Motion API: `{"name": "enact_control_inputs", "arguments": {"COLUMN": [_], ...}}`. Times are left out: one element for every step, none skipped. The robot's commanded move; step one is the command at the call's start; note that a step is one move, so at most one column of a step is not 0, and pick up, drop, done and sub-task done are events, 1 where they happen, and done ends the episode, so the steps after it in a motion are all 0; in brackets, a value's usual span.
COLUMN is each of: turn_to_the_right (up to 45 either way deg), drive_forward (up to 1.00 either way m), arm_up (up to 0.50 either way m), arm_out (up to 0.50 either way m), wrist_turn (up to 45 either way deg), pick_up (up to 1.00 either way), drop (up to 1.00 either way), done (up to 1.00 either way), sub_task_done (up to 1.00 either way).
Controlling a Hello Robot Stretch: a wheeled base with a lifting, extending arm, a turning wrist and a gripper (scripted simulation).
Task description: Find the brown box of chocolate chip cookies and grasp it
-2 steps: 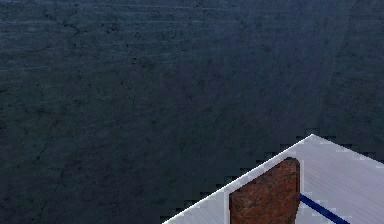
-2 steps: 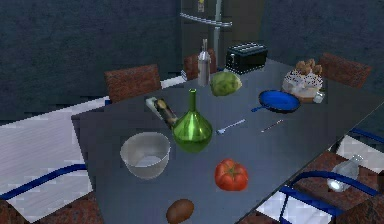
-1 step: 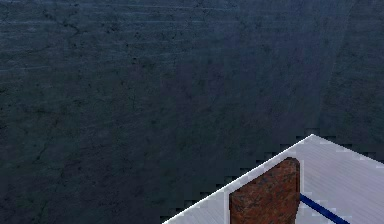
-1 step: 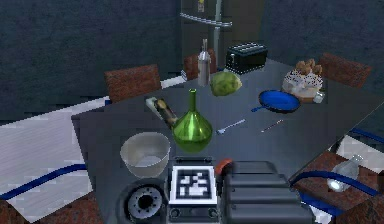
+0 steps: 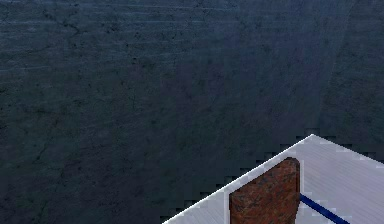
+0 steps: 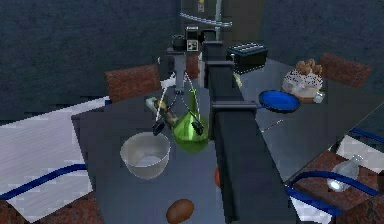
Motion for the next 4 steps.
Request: {"name": "enact_control_inputs", "arguments": {"turn_to_the_right": [0.0, 0.0, 0.0, 0.0], "drive_forward": [0.00, 0.00, 0.00, 0.00], "arm_up": [0.00, 0.00, 0.00, 0.00], "arm_out": [0.00, 0.00, 0.00, 0.00], "wrist_turn": [45.0, 45.0, 45.0, 21.0], "pick_up": [0.00, 0.00, 0.00, 0.00], "drop": [0.00, 0.00, 0.00, 0.00], "done": [0.00, 0.00, 0.00, 0.00], "sub_task_done": [0.00, 0.00, 0.00, 0.00]}}
